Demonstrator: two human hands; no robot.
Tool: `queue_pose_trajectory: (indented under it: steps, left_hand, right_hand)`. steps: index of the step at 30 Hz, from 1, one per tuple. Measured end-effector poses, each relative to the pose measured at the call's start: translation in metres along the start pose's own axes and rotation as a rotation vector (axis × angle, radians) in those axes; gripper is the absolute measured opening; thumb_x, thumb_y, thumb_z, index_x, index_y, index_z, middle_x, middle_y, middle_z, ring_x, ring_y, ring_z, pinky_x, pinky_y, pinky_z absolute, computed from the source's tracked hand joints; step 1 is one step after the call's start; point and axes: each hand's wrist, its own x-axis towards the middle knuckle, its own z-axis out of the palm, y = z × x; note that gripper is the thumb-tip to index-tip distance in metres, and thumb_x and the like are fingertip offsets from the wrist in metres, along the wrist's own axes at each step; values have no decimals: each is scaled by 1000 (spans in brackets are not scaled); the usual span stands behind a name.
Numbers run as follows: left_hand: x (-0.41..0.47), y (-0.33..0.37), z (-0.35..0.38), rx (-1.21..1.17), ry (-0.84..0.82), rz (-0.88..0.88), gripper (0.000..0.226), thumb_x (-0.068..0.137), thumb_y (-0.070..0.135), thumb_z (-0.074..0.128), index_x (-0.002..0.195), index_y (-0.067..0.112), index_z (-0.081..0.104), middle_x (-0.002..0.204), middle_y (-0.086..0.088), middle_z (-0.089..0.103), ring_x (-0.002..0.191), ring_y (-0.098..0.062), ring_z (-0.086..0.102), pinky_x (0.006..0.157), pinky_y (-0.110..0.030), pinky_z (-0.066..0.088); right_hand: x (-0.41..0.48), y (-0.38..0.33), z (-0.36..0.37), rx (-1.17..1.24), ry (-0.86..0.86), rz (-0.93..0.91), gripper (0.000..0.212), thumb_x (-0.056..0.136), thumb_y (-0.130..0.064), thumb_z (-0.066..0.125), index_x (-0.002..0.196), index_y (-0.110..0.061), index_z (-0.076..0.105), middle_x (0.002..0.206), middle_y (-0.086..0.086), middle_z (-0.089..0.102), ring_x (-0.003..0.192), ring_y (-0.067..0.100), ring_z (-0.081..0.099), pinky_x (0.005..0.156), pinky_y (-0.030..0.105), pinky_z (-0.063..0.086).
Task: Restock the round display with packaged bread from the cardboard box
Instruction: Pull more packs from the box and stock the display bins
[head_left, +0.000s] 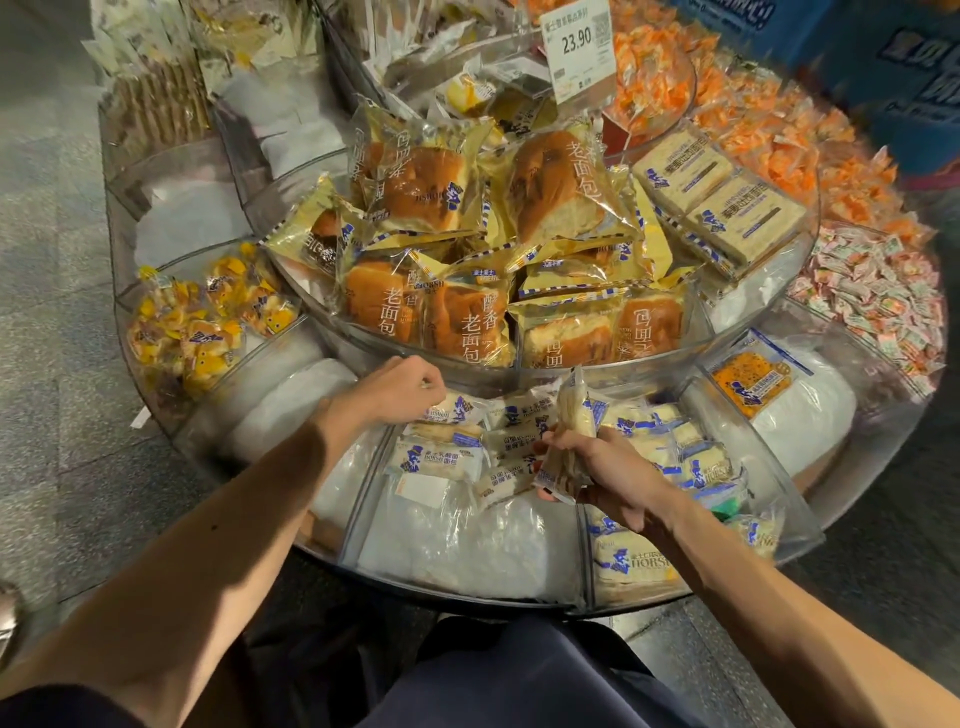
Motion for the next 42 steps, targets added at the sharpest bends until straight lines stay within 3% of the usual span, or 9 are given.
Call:
queue_pose_trajectory:
  steps: [4,11,18,22,27,32,34,38,42]
  left_hand:
    - [9,4,9,-21,-11,-11,26,95,18,53,109,20,75,112,-2,73,105,-20,66,85,-33,48]
    - [22,-20,36,27,166,101,17,92,28,68,107,19,66,113,-1,60,112,-21,54,94,-39,45]
    - [1,-36,57,219,638,356,28,89,38,70,99,13,73,95,-1,58,91,-19,51,77,-39,46]
    - [-28,-53,67,255,333,528,56,84,70,51,107,23,68,102,9,55,94,-7,46,76,-28,47]
    - [-28,-69,73,431,433,483,29,78,41,79,95,18,71,95,1,59,88,-20,55,73,-38,53]
    - [-32,-50,74,495,375,363,31,82,37,76,107,20,69,110,0,57,102,-20,50,88,-37,44]
    - [-40,-40,65,349,308,294,39,85,45,71,117,22,66,114,3,56,107,-17,48,90,-33,41]
    - [-69,9,34,-554,114,47,44,85,68,56,102,28,65,90,7,69,73,-6,66,63,-25,50]
    - [-86,22,30,-695,14,25,38,87,49,70,114,27,55,87,-6,75,57,-14,68,47,-26,50]
  right_hand:
    - [-2,-2,2,57,-12,23,46,92,-8,65,123,-8,31,113,30,65,70,37,72,59,44,62]
    - [-4,0,9,-38,51,-22,42,91,-16,68,119,-1,40,88,25,74,90,43,71,95,61,51]
    - [-8,-1,25,92,26,4,43,92,-7,64,125,7,40,97,26,70,60,24,72,46,28,55]
    - [-11,1,32,178,-90,-1,68,81,-15,74,133,15,42,105,27,70,86,33,72,65,38,60]
    - [-18,8,39,227,-294,55,57,92,-17,62,139,10,44,124,26,63,98,36,69,90,56,55]
    - [-24,10,41,185,-369,84,49,86,-18,68,127,7,57,114,25,68,89,34,71,89,55,56]
    - [-27,10,43,11,-279,32,52,80,-23,79,116,5,54,103,21,72,78,27,71,82,44,61]
    - [-31,15,64,-284,-119,-164,31,89,-10,72,106,-10,46,88,15,69,60,16,63,54,29,54]
    - [-28,23,86,-456,-157,-295,55,82,-15,79,122,-14,42,84,5,62,61,12,54,54,27,48]
